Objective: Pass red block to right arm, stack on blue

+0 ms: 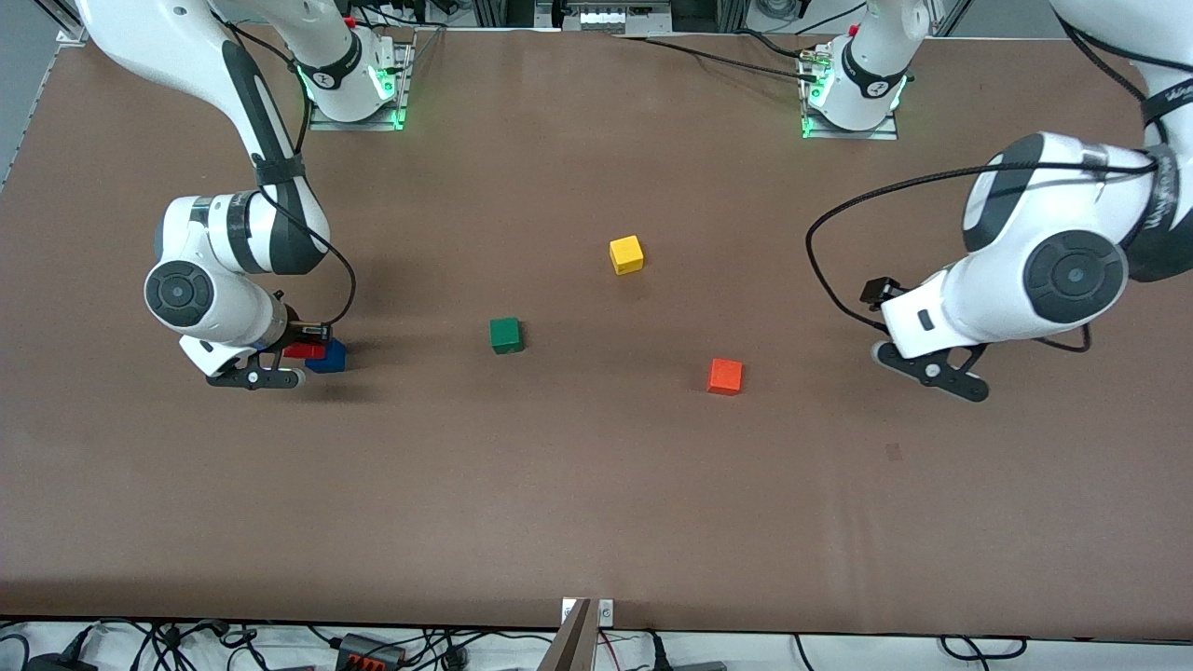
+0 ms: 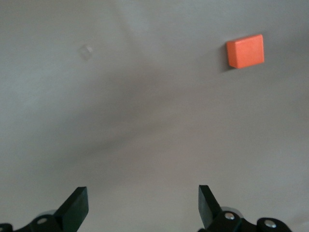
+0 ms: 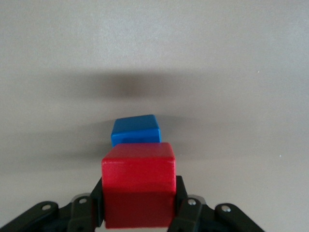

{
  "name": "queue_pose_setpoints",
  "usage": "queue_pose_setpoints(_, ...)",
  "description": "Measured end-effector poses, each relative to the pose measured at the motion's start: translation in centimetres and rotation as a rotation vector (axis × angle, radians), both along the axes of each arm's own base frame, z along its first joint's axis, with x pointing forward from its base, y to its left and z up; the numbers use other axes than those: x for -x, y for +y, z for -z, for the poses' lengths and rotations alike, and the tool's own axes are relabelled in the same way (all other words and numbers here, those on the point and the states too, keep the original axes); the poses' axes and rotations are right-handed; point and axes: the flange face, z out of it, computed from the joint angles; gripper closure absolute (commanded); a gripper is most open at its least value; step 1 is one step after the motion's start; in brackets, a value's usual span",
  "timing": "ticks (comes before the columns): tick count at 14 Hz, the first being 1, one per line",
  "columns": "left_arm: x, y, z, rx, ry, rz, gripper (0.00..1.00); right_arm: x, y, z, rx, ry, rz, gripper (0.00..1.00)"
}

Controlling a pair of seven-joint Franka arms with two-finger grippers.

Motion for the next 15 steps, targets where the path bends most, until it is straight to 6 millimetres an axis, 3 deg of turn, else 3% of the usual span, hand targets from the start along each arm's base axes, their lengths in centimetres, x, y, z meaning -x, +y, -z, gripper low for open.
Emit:
queue_pose_setpoints(4, 0.6, 8.0, -5.8, 0.068, -0.083, -0.225, 0.00, 0.5, -0.1, 0.8, 0.003, -0.005, 0.021, 1.00)
queue_pose_setpoints(5, 1.1, 9.1, -7.4, 0.064, -0.120, -0.249, 0.00, 0.5, -0.1, 0.9, 0.003, -0.006, 0.024, 1.00)
queue_pose_setpoints(7, 2.4, 9.3, -9.8, 0.068, -0.198, -0.254, 0.00, 0.5, -0.1, 0.9, 0.003, -0.008, 0.026, 1.00)
queue_pose_setpoints(10, 4.9, 8.9, -11.4, 0.077, -0.265, -0.251, 0.00, 0.4, -0.1, 0.9, 0.002, -0.015, 0.025, 1.00)
queue_pose_setpoints(15, 6.5, 8.4, -11.2, 0.080, -0.274, -0.243, 0.00, 0.4, 0.0, 0.9, 0.001, -0.017, 0.023, 1.00)
